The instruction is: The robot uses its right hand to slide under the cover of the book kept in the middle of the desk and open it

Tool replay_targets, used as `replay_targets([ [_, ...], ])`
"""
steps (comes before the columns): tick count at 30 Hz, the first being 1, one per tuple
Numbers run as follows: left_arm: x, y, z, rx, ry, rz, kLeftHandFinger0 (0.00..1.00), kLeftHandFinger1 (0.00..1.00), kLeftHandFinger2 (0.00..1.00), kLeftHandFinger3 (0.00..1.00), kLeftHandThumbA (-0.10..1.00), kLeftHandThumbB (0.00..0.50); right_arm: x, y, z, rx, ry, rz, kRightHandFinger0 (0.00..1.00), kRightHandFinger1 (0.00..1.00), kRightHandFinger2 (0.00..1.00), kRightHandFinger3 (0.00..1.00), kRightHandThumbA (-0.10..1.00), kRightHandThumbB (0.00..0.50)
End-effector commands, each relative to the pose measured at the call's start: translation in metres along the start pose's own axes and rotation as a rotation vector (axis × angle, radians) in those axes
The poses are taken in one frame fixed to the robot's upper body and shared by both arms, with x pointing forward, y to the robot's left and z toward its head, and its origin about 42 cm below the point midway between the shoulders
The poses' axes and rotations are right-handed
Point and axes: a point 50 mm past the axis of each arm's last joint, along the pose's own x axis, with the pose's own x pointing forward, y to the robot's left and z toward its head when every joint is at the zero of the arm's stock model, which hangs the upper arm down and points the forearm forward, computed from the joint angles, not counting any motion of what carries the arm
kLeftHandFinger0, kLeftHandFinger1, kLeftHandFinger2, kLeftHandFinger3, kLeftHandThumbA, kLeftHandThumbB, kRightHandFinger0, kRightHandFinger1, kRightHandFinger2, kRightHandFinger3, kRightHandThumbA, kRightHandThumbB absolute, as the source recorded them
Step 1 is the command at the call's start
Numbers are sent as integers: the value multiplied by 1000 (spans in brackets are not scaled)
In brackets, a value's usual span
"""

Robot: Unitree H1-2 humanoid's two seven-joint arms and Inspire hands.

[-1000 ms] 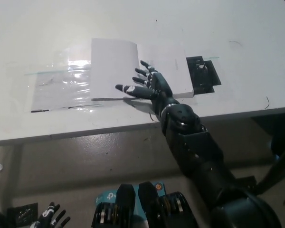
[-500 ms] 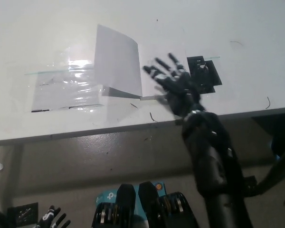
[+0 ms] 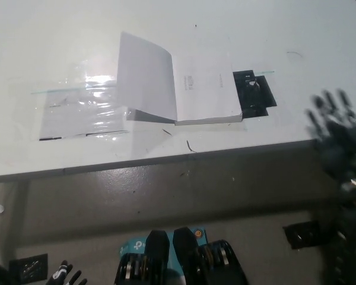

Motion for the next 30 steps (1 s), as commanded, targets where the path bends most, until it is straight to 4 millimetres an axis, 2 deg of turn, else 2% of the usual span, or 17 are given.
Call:
replay_targets([
  [1,-5,3,4,-31,-42,-15,821,822,877,923,928,149,-32,-29,39,255,-99,97,962,891,896,1000,1000,173],
  [2,-6,2,4,-30,-40,-20,827,832,893,949,939,146,-39,-38,38,268,-113,52,916,871,887,1000,1000,181],
  [4,-7,3,4,-36,-44,-11,837,836,897,955,937,145,-43,-46,35,280,-122,37,924,881,894,1000,1000,176],
  [5,-8,4,3,-42,-43,-16,856,853,916,967,938,150,-47,-53,33,286,-131,23,923,879,899,1000,1000,170],
  [6,-8,3,3,-42,-41,-15,858,851,913,968,947,138,-58,-70,28,305,-153,-26,907,867,889,1000,1000,179],
  [7,-8,3,3,-42,-41,-15,858,850,912,968,951,138,-59,-72,27,307,-155,-31,904,865,887,1000,1000,180],
  [8,-7,4,3,-54,-38,-4,851,841,889,960,930,149,-69,-92,16,327,-156,-78,922,886,914,1000,1000,187],
  [10,-7,4,4,-47,-39,-8,859,840,888,964,931,142,-79,-110,4,346,-146,-122,916,901,943,1000,1000,177],
  [11,-6,4,4,-45,-41,-12,872,845,889,972,937,145,-81,-115,-1,353,-141,-139,885,885,936,1000,1000,188],
  [14,-6,3,5,-47,-37,-7,861,819,867,958,931,145,-87,-125,-16,364,-128,-202,847,844,901,1000,1000,197],
  [18,-5,4,4,-53,-38,-16,881,846,890,976,936,140,-96,-139,-48,410,-85,-277,925,878,879,1000,1000,190],
  [24,-1,1,4,-33,-44,-19,872,840,886,951,939,143,-91,-141,-72,425,-34,-338,913,863,871,1000,1000,188],
  [27,-2,0,3,-42,-42,-27,906,859,904,953,952,145,-89,-143,-85,454,1,-353,926,856,877,1000,1000,193],
  [30,-2,-1,2,-47,-37,3,872,833,866,928,927,160,-88,-145,-96,461,27,-378,917,865,880,1000,1000,198],
])
